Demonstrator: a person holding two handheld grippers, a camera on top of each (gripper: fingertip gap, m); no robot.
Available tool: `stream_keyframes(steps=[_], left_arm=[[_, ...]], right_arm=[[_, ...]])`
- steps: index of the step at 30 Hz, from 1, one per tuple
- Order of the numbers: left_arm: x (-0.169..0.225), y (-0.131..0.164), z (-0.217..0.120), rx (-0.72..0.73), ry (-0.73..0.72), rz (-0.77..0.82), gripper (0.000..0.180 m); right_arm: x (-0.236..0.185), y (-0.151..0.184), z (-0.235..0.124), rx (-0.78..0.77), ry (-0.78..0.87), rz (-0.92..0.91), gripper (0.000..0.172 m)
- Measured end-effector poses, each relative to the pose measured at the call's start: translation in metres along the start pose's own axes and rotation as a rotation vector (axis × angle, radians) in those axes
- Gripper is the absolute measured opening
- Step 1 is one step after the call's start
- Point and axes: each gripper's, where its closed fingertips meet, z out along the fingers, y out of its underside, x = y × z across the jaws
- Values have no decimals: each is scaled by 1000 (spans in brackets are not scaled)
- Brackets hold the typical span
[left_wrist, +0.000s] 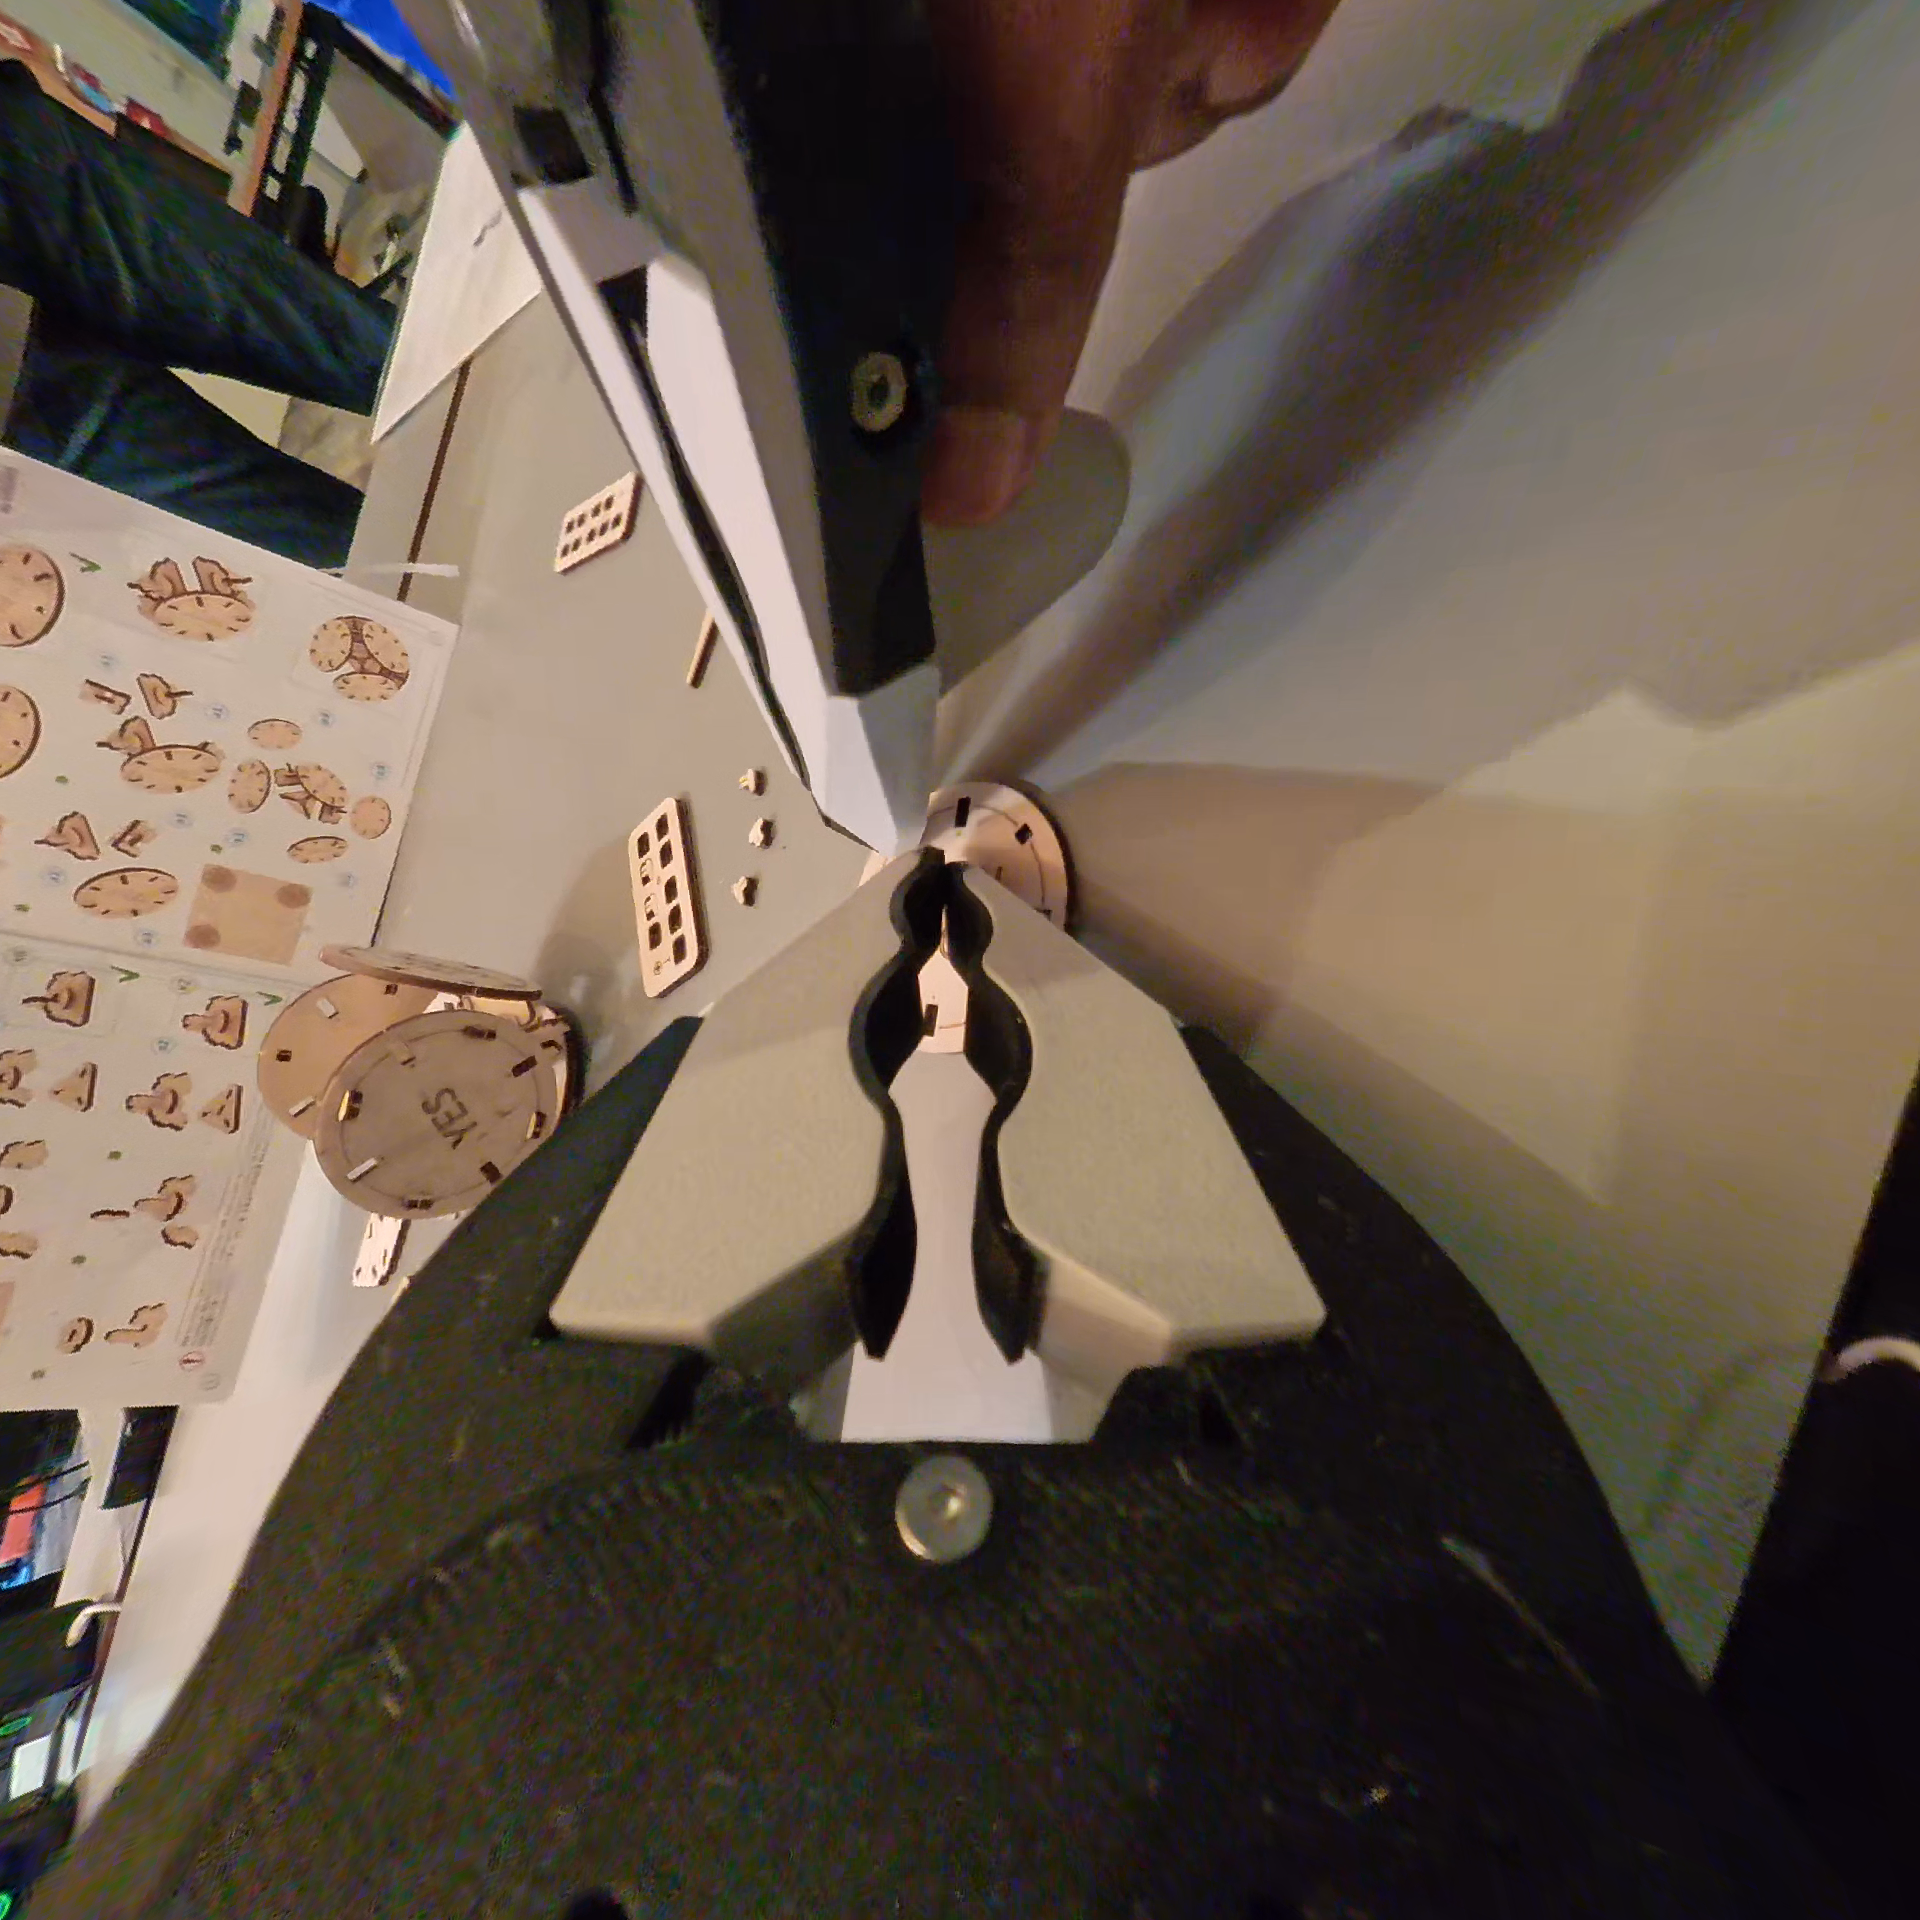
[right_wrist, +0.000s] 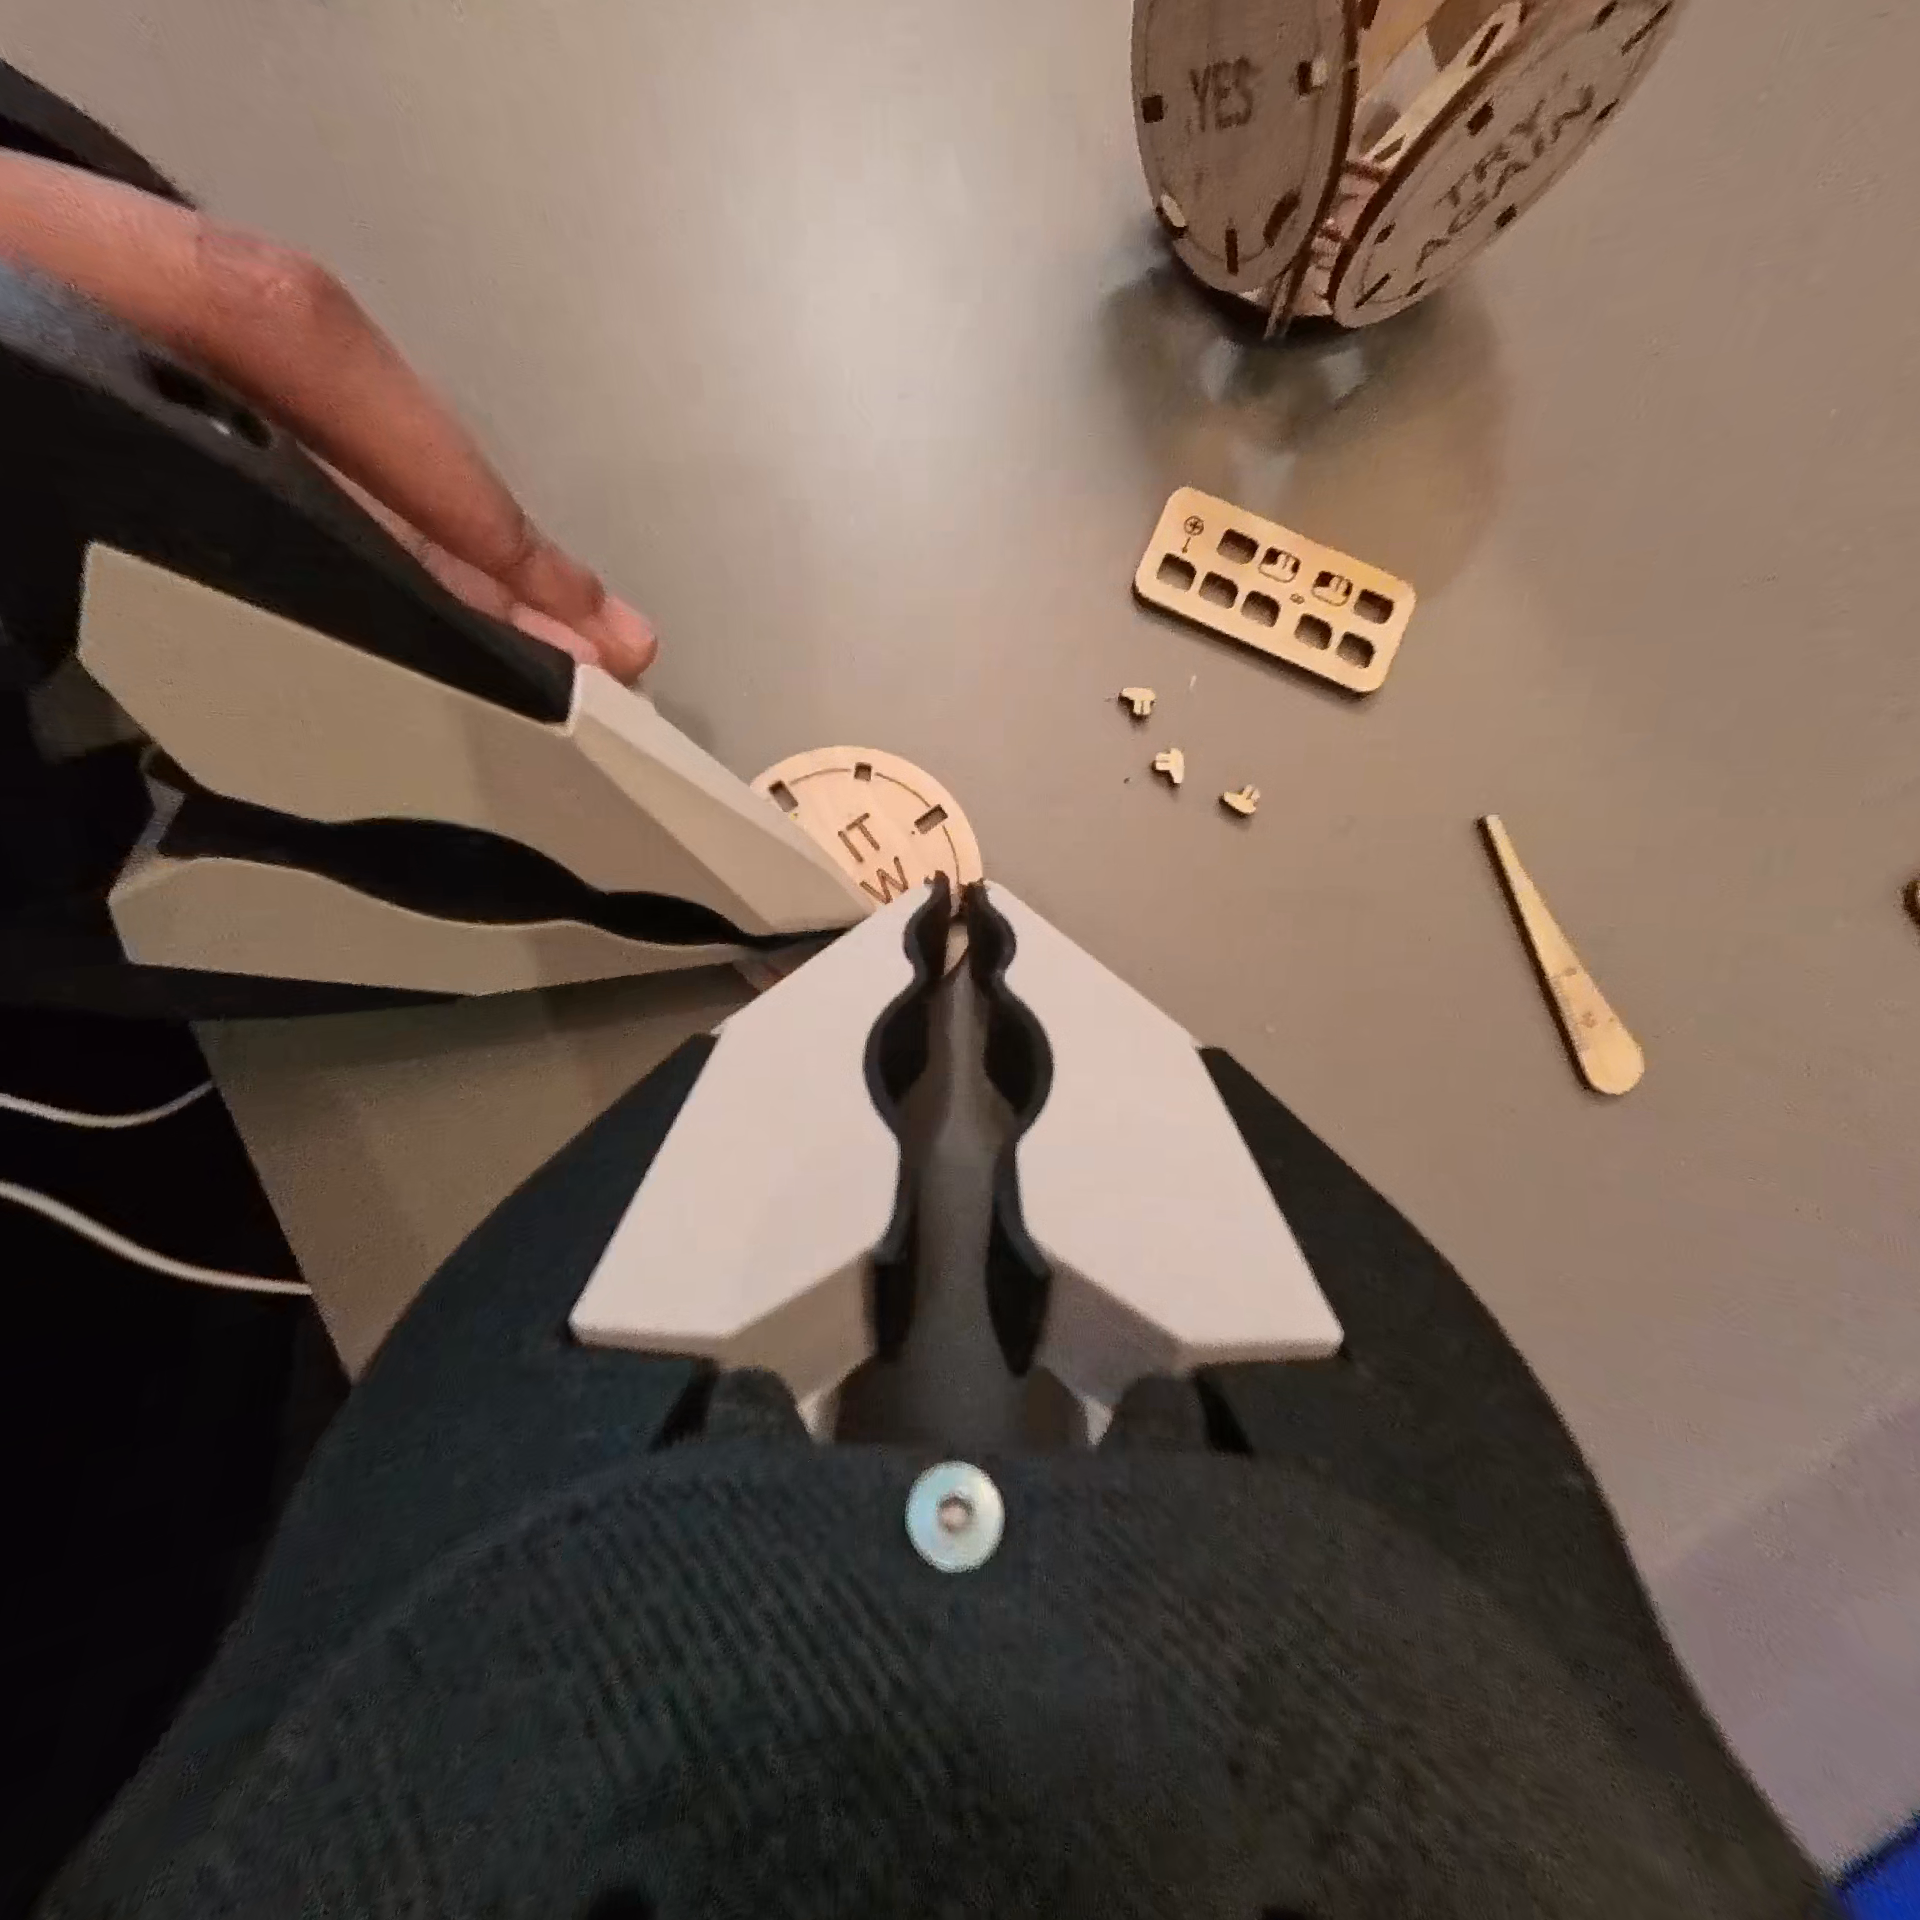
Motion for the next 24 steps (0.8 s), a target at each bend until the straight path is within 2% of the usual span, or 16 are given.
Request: stream_keyframes(steps=[6, 18, 24], left_arm=[[0, 0, 1, -2, 7, -11, 0], [0, 0, 0, -11, -46, 50, 0], [2, -1, -2, -11, -22, 12, 0]], right_arm=[[-3, 0, 1, -88, 4, 25, 1], [-2, 2, -1, -187, 112, -123, 1], [-2, 3, -1, -235, 182, -224, 1]])
